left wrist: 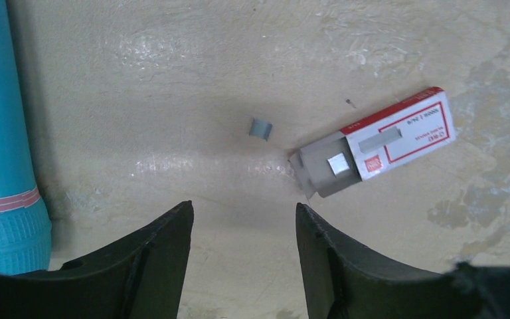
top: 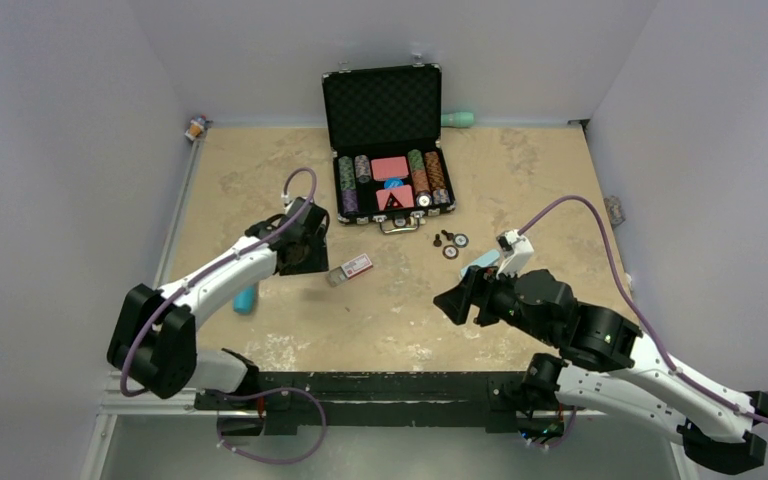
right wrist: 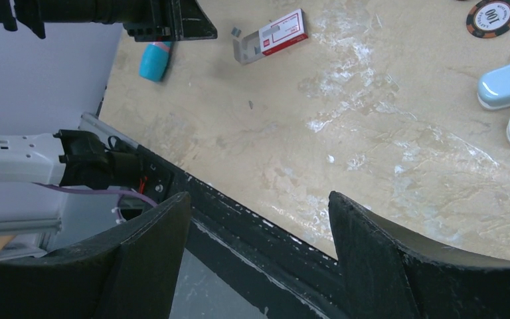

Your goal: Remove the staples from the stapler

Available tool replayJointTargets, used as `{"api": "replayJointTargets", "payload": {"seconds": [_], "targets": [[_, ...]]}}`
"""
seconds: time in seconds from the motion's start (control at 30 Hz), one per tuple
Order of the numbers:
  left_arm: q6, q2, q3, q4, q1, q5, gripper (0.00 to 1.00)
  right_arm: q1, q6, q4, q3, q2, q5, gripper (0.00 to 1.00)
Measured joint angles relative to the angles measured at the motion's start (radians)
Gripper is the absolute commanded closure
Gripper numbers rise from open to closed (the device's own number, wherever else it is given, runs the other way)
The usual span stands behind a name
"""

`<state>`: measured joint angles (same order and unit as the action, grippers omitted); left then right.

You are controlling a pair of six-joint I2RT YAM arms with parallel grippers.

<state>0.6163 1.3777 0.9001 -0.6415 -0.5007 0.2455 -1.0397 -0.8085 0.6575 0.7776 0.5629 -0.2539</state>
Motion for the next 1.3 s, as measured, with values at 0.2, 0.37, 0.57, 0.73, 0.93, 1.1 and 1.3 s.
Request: {"api": "replayJointTargets", "payload": {"seconds": [0.2,0.37,0.57,0.73,0.93,1.1,1.3], "targets": [[0.019,0.124,0.01,0.026,0.031,-0.005,0.44,-0.001,-0.006,0.038,0.0,-0.003,-0.002,0.21],[0.019,0.182,0.028,0.049,0.037,-0.009,0.47,-0.001,-0.01,0.039,0.0,-0.003,-0.002,0.22],[0.019,0.252,0.056,0.073,0.043,-0.011,0.49,-0.001,-0.011,0.039,0.0,-0.002,-0.002,0.22],[0.019,0.283,0.065,0.079,0.045,-0.011,0.5,-0.001,-0.01,0.039,0.0,-0.009,-0.002,0.22],[0.018,0.309,0.092,0.082,0.049,-0.01,0.52,-0.001,-0.01,0.039,0.0,-0.009,-0.002,0.22],[0.018,0.328,0.11,0.086,0.049,-0.01,0.57,-0.001,-0.01,0.039,0.0,-0.01,-0.002,0.22],[0.018,0.328,0.109,0.095,0.049,-0.02,0.62,-0.001,-0.01,0.039,0.0,-0.01,-0.002,0.22]]}}
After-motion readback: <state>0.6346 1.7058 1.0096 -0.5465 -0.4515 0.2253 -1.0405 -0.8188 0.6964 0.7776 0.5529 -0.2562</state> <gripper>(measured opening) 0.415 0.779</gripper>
